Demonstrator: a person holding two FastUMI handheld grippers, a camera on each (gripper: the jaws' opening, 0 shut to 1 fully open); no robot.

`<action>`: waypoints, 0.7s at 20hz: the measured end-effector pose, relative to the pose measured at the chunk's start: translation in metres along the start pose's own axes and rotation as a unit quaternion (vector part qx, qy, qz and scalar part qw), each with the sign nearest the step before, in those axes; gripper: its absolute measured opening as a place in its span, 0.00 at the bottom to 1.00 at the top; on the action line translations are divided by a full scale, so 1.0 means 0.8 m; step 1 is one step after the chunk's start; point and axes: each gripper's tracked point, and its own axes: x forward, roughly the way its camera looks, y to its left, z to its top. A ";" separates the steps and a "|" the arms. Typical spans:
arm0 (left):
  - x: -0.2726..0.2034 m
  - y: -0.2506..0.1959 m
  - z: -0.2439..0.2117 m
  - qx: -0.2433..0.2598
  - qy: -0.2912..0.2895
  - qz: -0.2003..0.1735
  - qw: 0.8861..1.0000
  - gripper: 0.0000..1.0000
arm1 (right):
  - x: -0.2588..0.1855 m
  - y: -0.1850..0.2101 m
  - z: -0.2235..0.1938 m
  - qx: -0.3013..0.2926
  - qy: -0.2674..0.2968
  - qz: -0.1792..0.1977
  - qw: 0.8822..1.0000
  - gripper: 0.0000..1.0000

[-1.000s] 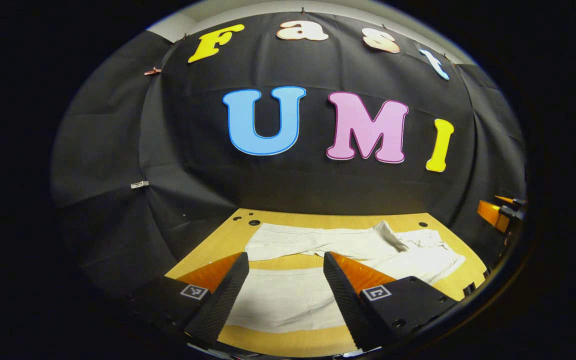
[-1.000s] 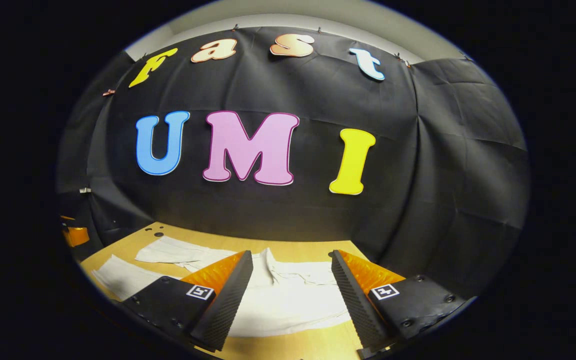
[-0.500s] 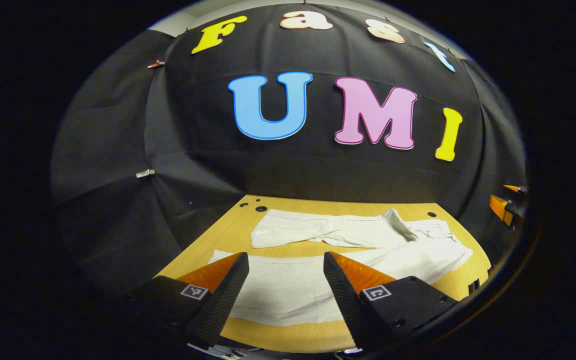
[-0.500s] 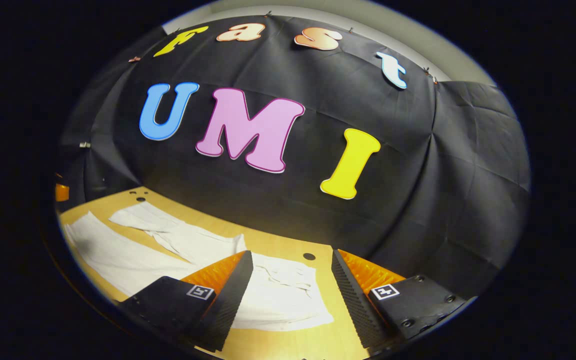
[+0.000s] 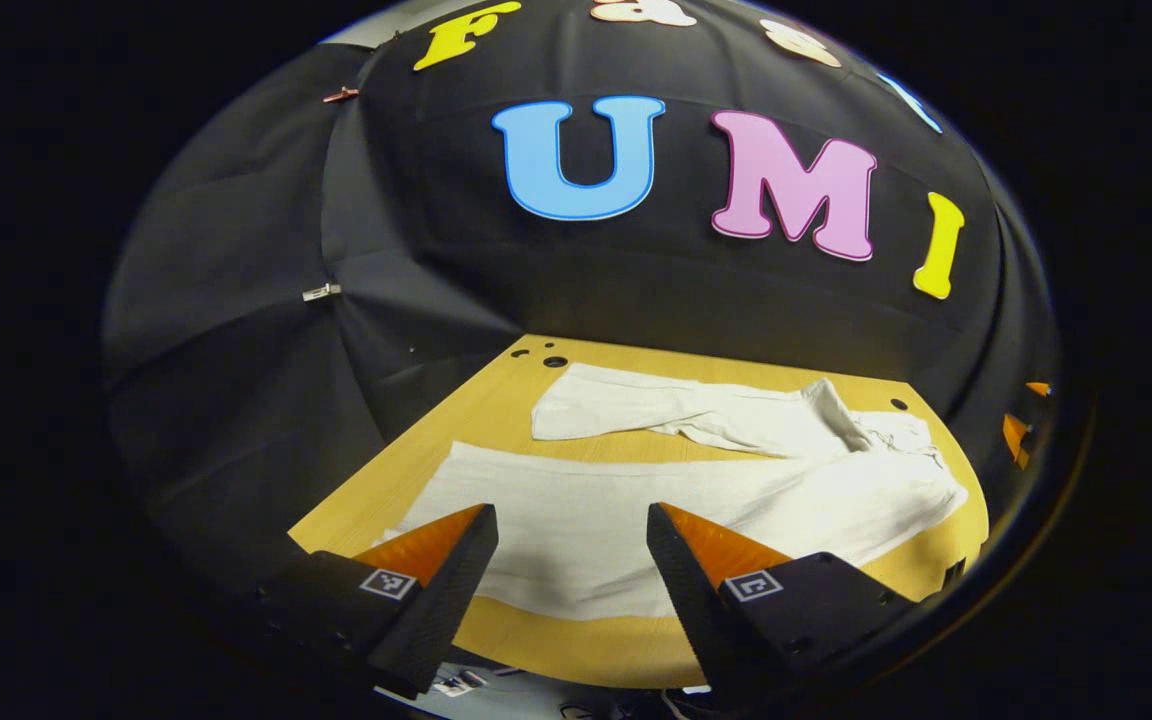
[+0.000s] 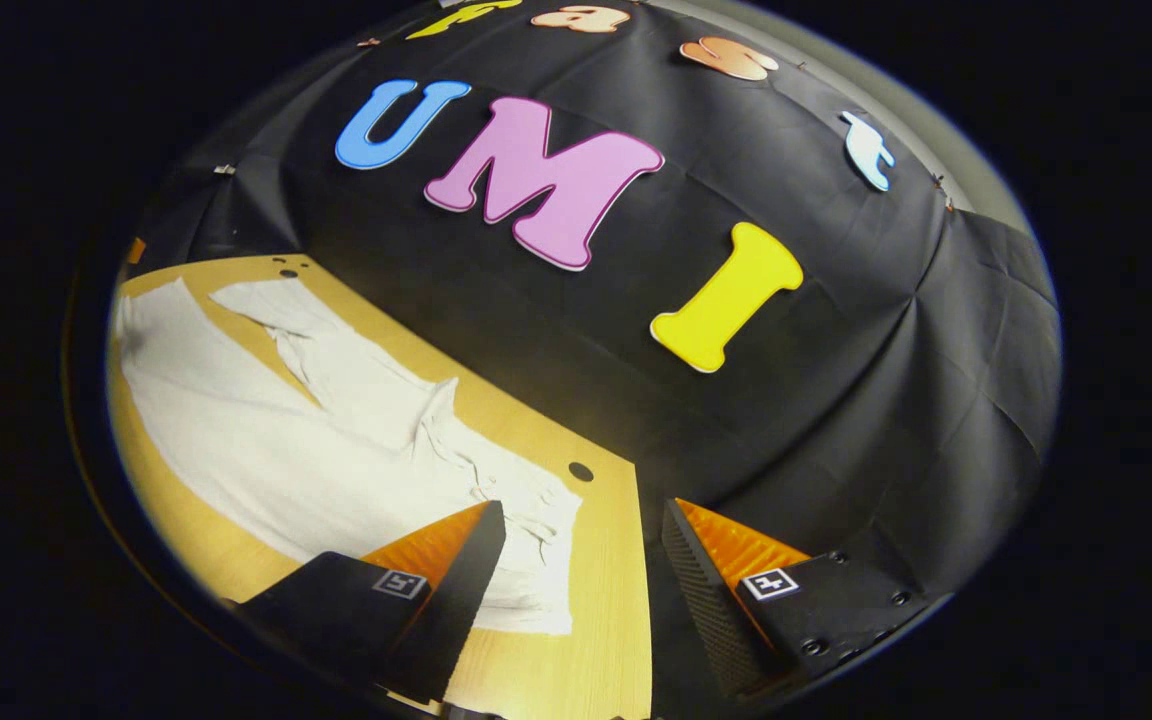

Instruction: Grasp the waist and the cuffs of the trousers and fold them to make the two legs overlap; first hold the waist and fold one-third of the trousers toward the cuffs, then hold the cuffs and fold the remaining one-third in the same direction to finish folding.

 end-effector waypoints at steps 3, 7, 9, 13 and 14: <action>-0.003 -0.009 -0.013 -0.013 0.010 0.005 1.000 0.96 | 0.018 0.024 -0.046 -0.085 0.013 0.050 0.995 0.98; -0.003 -0.023 -0.021 -0.023 0.021 0.000 1.000 0.96 | 0.031 0.054 -0.110 -0.210 0.022 0.113 0.971 0.98; 0.001 -0.025 -0.020 -0.013 0.022 -0.003 1.000 0.96 | 0.037 0.058 -0.142 -0.241 0.040 0.136 0.960 0.98; 0.012 -0.025 -0.010 -0.007 0.012 0.000 1.000 0.96 | 0.048 0.064 -0.194 -0.291 0.070 0.166 0.939 0.98; 0.014 -0.025 -0.009 -0.011 0.012 0.003 1.000 0.96 | 0.049 0.067 -0.204 -0.303 0.076 0.173 0.934 0.98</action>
